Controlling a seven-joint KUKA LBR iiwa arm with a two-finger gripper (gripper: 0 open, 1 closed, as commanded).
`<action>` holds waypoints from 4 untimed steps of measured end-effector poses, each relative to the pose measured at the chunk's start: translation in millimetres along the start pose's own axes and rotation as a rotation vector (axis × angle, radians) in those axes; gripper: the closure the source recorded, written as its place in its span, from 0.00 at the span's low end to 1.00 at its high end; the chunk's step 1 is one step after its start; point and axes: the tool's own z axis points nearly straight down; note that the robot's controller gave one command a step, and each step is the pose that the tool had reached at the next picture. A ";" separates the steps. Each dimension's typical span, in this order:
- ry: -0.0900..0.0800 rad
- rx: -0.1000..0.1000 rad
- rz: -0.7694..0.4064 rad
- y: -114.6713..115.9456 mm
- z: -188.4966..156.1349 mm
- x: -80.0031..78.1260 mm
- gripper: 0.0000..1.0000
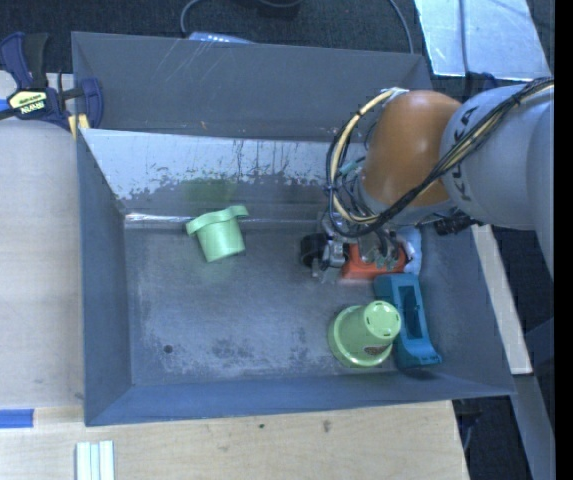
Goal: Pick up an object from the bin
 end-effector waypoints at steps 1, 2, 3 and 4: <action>0.000 0.000 0.000 0.1 0.1 -0.1 1.00; 0.001 0.000 0.000 0.1 -1.1 0.2 1.00; 0.005 0.000 0.000 0.0 -8.3 1.6 1.00; 0.012 0.001 0.000 -0.3 -28.5 3.1 1.00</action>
Offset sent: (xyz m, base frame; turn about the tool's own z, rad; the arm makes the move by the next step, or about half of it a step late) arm 0.0000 0.0001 0.0137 0.0000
